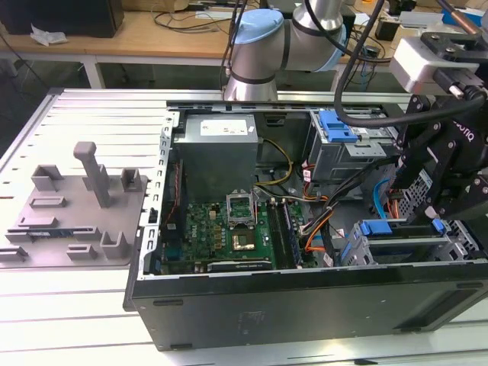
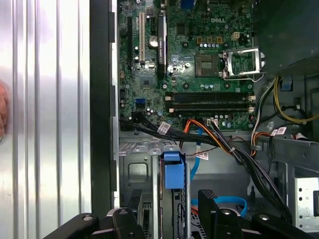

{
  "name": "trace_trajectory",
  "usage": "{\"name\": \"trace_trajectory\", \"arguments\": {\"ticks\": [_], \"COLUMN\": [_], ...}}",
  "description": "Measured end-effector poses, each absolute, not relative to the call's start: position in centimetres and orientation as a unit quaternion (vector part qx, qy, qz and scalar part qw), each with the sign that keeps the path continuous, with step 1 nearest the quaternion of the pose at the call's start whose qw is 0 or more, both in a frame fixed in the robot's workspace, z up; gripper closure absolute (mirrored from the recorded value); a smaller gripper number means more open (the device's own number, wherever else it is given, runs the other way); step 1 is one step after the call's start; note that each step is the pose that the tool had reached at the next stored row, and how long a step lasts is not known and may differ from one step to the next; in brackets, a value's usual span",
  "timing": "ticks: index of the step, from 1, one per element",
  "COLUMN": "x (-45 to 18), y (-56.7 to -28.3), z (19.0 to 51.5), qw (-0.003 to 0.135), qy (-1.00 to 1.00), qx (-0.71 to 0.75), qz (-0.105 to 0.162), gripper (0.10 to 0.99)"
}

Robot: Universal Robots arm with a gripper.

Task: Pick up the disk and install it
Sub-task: 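Insert the disk into the insertion slot, then insert the first disk wire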

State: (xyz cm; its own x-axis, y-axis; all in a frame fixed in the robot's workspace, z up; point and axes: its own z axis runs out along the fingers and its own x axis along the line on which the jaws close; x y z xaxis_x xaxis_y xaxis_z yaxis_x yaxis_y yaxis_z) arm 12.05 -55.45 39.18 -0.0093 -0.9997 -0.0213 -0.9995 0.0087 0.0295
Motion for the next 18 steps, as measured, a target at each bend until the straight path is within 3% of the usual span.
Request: {"name": "trace_trajectory", "arguments": {"ticks": [9, 18], "x": [12.0, 12.1], "y": [-55.2, -49.7], "z": [39.1, 39.2], "qw": [0.003, 0.026], "qy": [-0.71, -0.71], "qx": [0.704, 0.704], "qz": [-0.017, 0.006], "gripper": [0.522, 0.522]}}
